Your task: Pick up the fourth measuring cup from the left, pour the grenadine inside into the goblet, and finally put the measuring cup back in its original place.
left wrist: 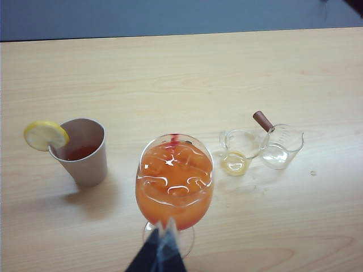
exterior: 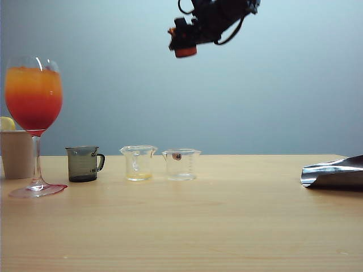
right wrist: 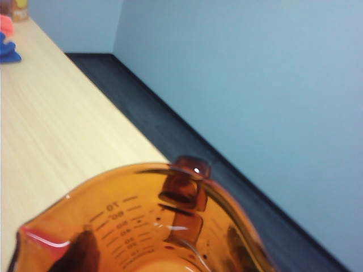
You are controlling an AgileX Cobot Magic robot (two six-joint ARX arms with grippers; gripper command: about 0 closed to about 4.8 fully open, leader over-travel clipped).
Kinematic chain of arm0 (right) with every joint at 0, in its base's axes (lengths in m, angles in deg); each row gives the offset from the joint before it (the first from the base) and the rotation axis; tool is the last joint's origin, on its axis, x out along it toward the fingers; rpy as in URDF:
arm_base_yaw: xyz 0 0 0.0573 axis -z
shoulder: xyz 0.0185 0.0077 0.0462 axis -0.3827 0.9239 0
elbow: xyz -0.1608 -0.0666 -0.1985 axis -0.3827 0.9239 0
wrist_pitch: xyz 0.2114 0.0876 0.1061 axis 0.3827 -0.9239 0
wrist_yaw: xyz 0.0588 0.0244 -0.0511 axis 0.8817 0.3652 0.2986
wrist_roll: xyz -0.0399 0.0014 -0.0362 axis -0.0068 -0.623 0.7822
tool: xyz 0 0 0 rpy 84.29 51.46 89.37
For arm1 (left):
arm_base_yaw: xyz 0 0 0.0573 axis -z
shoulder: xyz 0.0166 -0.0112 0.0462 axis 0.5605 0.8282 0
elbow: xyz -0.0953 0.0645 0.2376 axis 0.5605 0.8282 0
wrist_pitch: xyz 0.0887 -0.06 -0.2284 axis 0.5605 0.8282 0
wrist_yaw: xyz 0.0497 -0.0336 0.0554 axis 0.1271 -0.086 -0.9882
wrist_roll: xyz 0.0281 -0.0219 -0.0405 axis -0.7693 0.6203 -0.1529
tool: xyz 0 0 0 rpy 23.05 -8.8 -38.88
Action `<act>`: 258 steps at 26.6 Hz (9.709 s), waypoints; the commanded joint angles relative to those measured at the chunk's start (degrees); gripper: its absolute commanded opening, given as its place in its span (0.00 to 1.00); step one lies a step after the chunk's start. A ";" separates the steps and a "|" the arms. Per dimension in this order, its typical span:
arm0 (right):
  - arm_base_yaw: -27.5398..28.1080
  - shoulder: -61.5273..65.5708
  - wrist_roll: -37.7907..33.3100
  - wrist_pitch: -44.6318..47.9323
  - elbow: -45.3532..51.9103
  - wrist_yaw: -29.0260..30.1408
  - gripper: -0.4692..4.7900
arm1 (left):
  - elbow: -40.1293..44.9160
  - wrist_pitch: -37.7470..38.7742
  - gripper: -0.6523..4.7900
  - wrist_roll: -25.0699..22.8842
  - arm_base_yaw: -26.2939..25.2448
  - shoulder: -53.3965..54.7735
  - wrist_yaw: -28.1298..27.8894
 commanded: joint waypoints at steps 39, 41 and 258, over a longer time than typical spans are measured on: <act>6.34 -5.27 -18.91 34.71 42.53 -3.78 0.09 | -0.17 -1.27 0.11 -0.26 -0.02 0.09 -0.15; 6.32 -5.57 -19.21 35.21 44.37 -3.96 0.09 | -0.17 -1.29 0.11 -0.26 -0.02 0.09 -0.17; 19.12 -115.75 -30.40 -2.05 102.92 -16.35 0.13 | 52.78 -37.16 0.11 7.04 0.00 -36.17 -15.12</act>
